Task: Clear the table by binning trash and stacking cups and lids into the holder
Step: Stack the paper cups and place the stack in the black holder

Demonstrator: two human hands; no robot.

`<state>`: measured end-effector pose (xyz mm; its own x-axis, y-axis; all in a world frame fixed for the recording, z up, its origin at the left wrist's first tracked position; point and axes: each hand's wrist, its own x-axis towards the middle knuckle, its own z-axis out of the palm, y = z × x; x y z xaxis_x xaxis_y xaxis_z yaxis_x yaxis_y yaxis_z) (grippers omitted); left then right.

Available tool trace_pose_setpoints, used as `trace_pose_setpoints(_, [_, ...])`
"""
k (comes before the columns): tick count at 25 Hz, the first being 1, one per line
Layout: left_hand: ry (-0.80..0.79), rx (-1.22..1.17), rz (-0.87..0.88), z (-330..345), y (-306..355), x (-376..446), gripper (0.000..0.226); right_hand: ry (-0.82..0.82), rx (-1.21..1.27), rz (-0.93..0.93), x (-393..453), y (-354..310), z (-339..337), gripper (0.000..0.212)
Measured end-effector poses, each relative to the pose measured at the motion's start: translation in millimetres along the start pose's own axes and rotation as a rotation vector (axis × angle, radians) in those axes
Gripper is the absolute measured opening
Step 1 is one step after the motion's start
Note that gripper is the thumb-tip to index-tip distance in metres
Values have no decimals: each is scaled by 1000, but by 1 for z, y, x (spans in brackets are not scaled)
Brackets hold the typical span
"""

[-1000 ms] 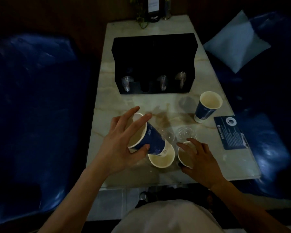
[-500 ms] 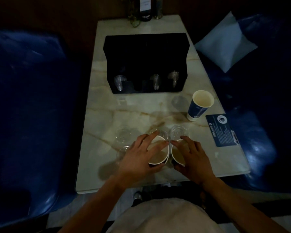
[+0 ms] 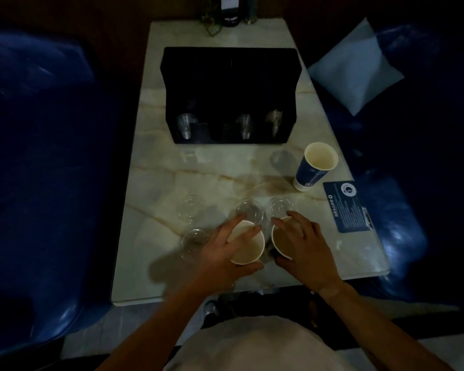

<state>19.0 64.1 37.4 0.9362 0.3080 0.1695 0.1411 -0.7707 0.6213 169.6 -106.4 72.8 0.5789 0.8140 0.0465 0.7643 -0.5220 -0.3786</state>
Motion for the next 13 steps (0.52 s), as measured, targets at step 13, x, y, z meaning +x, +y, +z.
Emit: trace_pose_setpoints(13, [73, -306, -264, 17, 1, 8, 115, 221, 67, -197, 12, -86, -103, 71])
